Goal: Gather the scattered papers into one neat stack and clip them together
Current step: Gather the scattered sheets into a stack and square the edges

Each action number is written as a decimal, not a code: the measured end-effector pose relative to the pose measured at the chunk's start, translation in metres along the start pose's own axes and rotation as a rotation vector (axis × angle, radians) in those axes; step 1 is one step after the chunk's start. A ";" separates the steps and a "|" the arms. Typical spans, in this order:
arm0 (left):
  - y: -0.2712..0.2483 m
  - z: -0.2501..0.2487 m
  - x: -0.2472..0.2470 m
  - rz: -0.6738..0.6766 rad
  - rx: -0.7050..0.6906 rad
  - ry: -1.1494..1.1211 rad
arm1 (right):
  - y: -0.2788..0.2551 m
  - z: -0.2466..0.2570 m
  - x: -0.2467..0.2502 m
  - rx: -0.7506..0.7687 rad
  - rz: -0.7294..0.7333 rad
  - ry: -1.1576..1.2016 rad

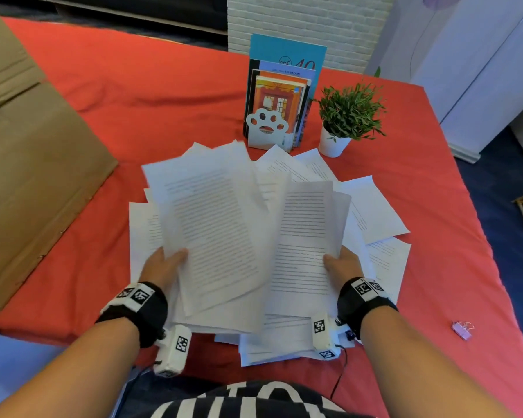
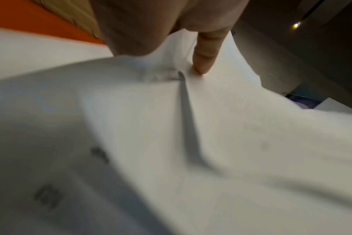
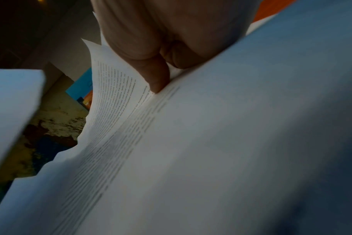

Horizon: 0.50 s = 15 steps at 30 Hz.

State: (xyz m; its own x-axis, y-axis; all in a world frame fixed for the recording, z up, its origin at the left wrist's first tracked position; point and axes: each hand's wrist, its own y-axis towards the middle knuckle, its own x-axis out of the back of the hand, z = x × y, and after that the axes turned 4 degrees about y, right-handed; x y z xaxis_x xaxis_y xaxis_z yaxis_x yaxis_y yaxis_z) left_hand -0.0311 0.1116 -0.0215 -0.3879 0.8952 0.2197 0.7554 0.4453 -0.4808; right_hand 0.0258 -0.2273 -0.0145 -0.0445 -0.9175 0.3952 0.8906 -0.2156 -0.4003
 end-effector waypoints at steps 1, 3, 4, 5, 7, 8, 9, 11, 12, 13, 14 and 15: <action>-0.002 0.001 -0.011 0.064 0.028 -0.007 | -0.002 0.004 -0.005 -0.005 0.024 0.018; -0.007 0.003 -0.031 0.155 0.056 0.009 | -0.002 0.011 -0.015 -0.017 0.077 0.054; -0.009 0.003 -0.040 0.187 0.062 0.029 | -0.001 0.013 -0.019 -0.025 0.097 0.086; -0.011 0.003 -0.045 0.205 0.067 0.064 | 0.000 0.015 -0.023 -0.040 0.114 0.119; -0.013 0.003 -0.051 0.229 0.027 0.139 | 0.007 0.014 -0.028 -0.047 0.138 0.150; -0.013 0.003 -0.052 0.249 -0.012 0.185 | 0.009 0.015 -0.028 -0.041 0.148 0.140; -0.014 0.001 -0.053 0.267 -0.040 0.245 | 0.010 0.015 -0.026 -0.029 0.149 0.132; -0.013 -0.001 -0.056 0.268 -0.088 0.326 | 0.016 0.014 -0.018 0.002 0.125 0.143; -0.012 -0.001 -0.057 0.251 -0.099 0.335 | 0.022 0.009 -0.011 0.018 0.080 0.110; -0.012 -0.003 -0.059 0.230 -0.094 0.350 | 0.029 0.004 -0.002 0.023 -0.007 0.007; -0.010 -0.001 -0.060 0.215 -0.087 0.364 | 0.036 -0.003 0.008 0.003 -0.108 -0.154; -0.010 0.000 -0.061 0.214 -0.070 0.391 | 0.041 -0.010 0.019 -0.053 -0.205 -0.305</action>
State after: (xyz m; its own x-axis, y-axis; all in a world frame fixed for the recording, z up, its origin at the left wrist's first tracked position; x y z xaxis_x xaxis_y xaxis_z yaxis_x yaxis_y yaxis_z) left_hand -0.0153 0.0527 -0.0298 -0.0003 0.9017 0.4323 0.8360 0.2375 -0.4947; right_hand 0.0565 -0.2571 -0.0318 -0.0756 -0.7132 0.6969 0.8520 -0.4093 -0.3264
